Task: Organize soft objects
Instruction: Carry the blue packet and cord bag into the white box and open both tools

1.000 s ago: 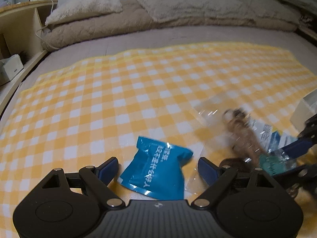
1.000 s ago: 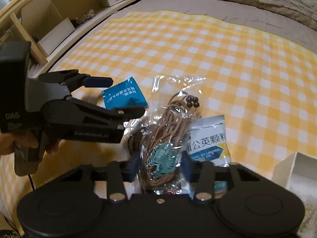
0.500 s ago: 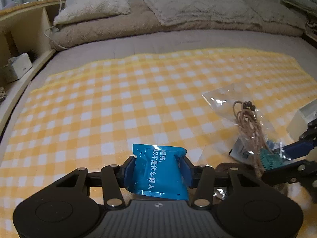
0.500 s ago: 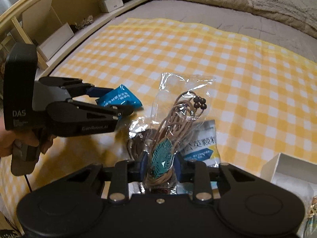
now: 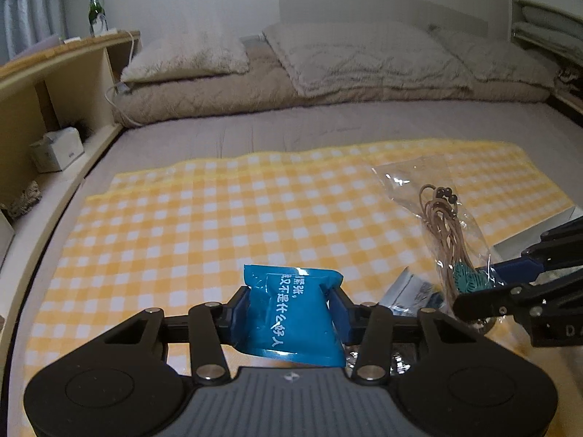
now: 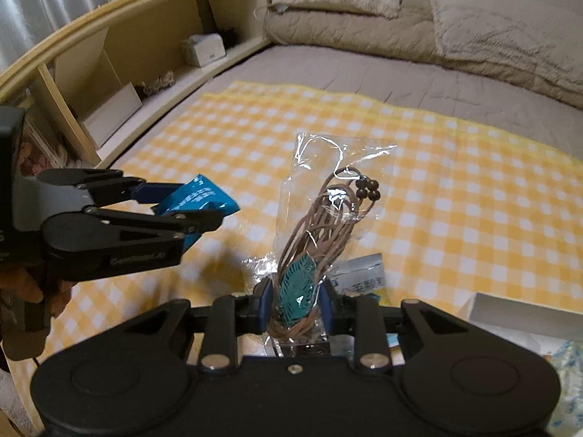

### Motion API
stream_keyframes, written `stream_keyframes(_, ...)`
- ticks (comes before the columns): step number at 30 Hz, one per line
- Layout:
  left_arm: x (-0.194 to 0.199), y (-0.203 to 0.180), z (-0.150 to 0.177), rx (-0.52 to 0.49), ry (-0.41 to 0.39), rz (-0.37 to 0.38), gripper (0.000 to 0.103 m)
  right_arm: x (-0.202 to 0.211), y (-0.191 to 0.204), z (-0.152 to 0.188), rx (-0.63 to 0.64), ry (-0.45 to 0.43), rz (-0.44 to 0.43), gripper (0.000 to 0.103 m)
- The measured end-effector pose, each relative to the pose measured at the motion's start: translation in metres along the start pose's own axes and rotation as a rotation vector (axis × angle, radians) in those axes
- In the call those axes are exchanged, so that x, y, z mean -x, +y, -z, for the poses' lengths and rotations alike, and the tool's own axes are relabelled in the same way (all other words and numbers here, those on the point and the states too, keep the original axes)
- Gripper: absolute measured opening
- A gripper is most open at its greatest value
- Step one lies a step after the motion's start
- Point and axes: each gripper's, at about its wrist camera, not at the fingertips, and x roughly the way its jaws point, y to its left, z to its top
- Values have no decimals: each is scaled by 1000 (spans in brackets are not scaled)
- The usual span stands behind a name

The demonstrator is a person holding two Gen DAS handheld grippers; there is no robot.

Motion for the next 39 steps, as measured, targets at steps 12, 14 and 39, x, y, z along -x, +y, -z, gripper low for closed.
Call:
stream_keyframes(12, 49, -34, -9, 61, -61, 55, 46, 68, -20, 15, -19, -94, 69, 28)
stream_keyframes(14, 53, -42, -11, 65, -66, 65, 46, 79, -23, 19, -23, -104, 86, 28)
stream_keyframes(39, 58, -230, -25, 65, -32, 383, 46, 199, -141, 117, -191, -107, 337, 28)
